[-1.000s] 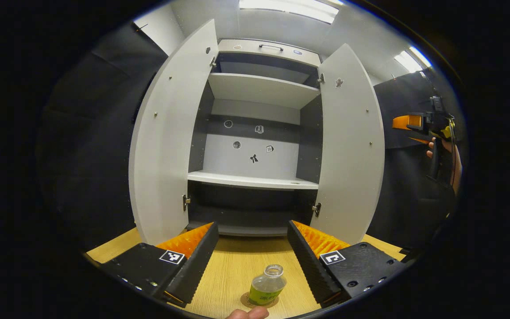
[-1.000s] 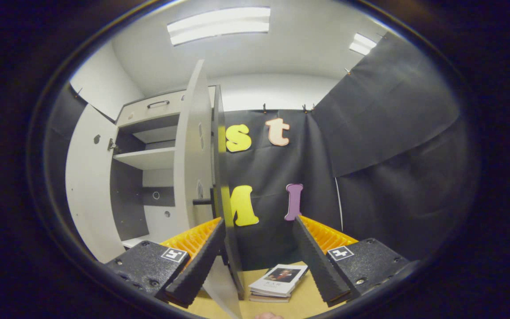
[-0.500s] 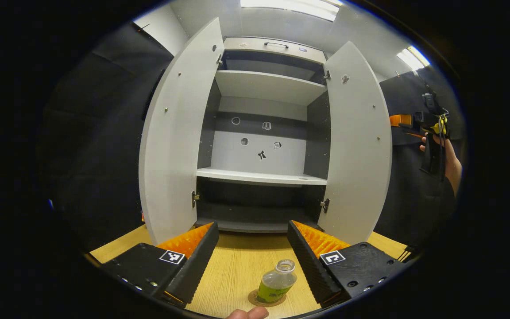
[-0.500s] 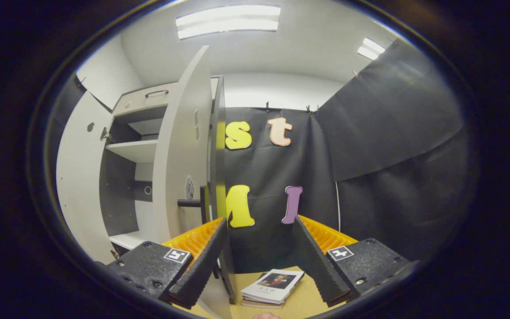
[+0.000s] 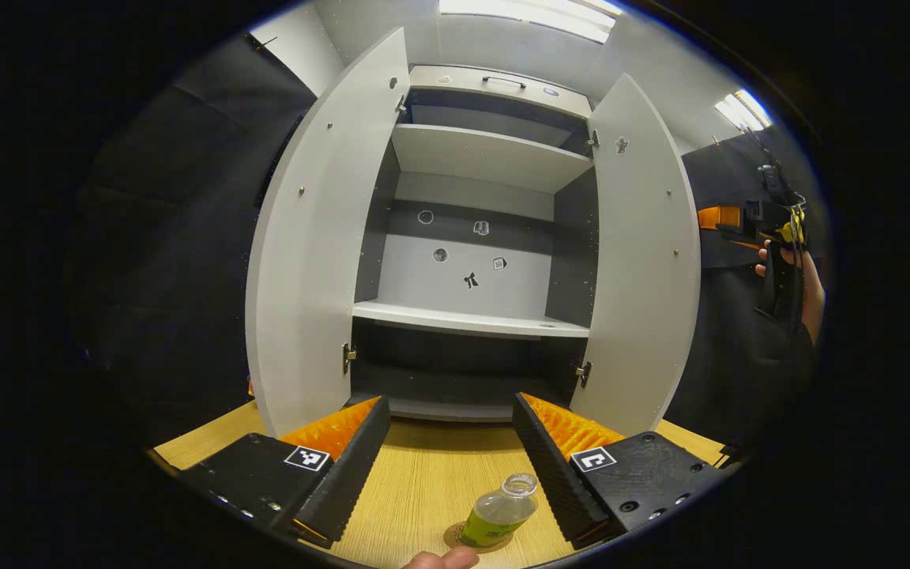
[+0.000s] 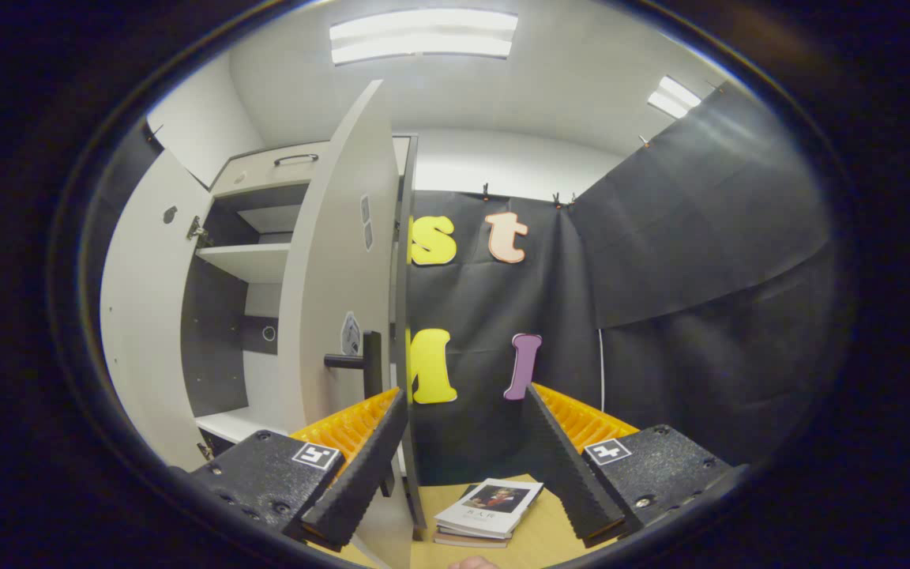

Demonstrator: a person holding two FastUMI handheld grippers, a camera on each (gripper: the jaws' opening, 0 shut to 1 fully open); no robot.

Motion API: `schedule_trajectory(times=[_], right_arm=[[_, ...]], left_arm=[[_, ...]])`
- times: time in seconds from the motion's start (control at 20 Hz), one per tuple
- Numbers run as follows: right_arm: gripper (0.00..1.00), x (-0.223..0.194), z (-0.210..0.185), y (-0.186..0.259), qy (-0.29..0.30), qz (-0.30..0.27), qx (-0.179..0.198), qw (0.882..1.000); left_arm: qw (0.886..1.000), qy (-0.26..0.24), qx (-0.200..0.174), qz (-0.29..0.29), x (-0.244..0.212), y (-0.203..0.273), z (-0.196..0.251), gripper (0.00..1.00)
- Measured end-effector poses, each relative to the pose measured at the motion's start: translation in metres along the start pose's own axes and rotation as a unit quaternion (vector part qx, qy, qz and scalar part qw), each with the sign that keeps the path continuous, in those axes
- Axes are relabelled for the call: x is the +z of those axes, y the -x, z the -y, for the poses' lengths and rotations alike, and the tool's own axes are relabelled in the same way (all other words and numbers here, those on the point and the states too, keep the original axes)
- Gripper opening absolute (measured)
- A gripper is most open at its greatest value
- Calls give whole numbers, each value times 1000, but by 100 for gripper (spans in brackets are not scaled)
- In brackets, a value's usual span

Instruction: Grasp the bottle in the cabinet with the left hand and place it on the coaster, then close the right door with the right hand and the left door with the left hand.

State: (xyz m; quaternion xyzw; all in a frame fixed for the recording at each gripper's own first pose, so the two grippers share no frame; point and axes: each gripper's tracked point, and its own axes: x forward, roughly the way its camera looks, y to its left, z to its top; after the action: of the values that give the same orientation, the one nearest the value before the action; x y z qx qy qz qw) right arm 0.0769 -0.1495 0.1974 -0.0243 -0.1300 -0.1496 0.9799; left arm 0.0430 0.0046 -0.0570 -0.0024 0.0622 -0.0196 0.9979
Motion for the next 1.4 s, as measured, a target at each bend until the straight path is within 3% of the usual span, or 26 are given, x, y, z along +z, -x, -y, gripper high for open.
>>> schedule_trajectory(times=[0.2,0.25,0.35,0.5,0.55,0.75,0.8,0.85,1.15,1.2,1.25,1.35,1.4], right_arm=[[98,-3,-28,4,-15,-17,22,999],[93,-4,-35,4,-17,-18,29,999],[98,-4,-50,4,-18,-20,45,999],[98,-8,-79,0,-30,-31,84,996],[93,-9,-89,-2,-34,-32,97,994],[98,-19,-122,-13,-49,-33,142,988],[94,-22,-126,-15,-48,-33,145,988],[98,-21,-128,-16,-46,-30,146,988],[98,-16,-130,2,-17,-20,149,988],[93,-19,-126,6,-13,-20,146,989],[98,-23,-123,12,-11,-20,144,989],[98,-37,-117,27,-11,-28,139,990],[93,-46,-115,35,-12,-33,138,990]], left_arm=[[1000,-3,6,1,-2,3,-7,95],[1000,-4,9,2,-1,3,-10,95],[1000,-8,17,5,2,5,-16,95],[1000,-10,28,8,5,9,-24,95],[999,-10,32,8,6,10,-26,95],[999,-8,42,7,7,16,-33,95],[999,-8,44,6,7,16,-35,95],[999,-8,46,5,6,18,-36,95],[999,-9,49,6,8,19,-39,95],[999,-9,46,6,8,18,-37,100],[999,-9,44,7,9,18,-36,95],[999,-12,42,8,10,16,-35,95],[999,-12,40,8,11,15,-34,95]])
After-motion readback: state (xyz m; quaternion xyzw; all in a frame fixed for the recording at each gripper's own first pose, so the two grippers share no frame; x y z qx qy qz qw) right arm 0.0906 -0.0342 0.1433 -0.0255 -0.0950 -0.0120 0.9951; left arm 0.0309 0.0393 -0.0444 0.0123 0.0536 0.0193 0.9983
